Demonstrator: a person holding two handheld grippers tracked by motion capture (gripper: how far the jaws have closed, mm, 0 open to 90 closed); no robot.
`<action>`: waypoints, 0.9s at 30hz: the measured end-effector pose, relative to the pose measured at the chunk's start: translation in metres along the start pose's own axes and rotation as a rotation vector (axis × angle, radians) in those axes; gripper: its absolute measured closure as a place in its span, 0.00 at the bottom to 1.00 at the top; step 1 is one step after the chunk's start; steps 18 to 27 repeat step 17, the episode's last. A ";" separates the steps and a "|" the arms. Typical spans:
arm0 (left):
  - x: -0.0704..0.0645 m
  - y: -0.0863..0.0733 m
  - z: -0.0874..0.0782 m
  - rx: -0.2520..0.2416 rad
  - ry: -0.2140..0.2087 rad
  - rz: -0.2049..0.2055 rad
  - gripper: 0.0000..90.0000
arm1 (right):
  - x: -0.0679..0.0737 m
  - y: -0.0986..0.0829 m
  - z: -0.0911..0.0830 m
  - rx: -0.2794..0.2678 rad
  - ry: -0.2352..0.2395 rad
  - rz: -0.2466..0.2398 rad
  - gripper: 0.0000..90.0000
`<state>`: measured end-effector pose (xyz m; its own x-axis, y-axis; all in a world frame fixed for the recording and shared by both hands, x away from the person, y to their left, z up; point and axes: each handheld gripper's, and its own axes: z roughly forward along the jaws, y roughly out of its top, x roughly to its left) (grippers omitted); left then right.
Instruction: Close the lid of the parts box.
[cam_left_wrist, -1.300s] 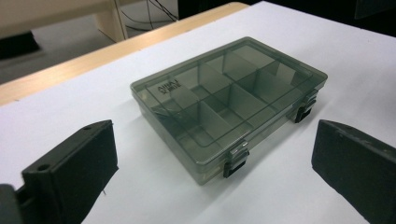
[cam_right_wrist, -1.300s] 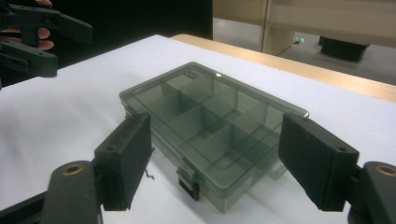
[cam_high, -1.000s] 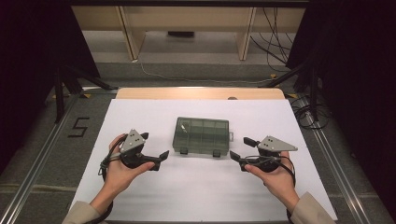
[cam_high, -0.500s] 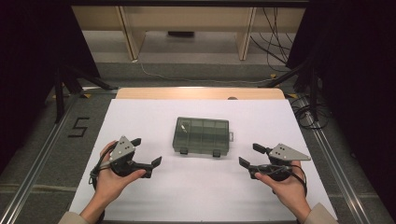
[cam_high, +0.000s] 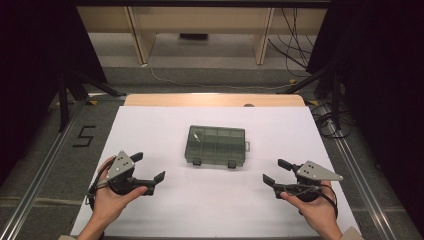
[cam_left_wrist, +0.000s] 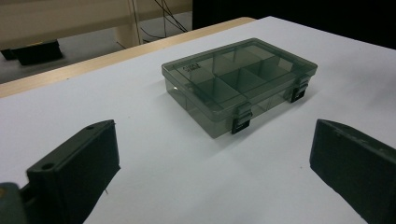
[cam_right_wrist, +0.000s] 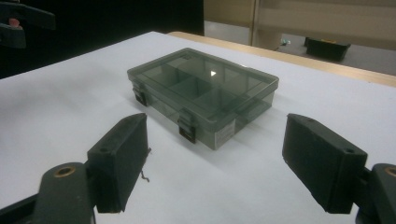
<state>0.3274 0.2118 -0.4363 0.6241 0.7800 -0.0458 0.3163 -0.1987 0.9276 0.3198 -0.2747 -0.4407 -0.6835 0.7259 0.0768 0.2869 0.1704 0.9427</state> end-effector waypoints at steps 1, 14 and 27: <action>0.000 -0.001 0.000 -0.001 0.001 0.001 0.01 | -0.001 0.000 -0.001 0.004 -0.003 -0.015 0.26; 0.001 -0.009 0.002 -0.010 0.012 -0.028 0.03 | 0.001 -0.005 -0.004 0.002 -0.012 -0.015 0.25; 0.003 -0.010 0.003 -0.010 0.014 -0.026 0.03 | 0.002 -0.006 -0.003 0.004 0.010 -0.004 0.24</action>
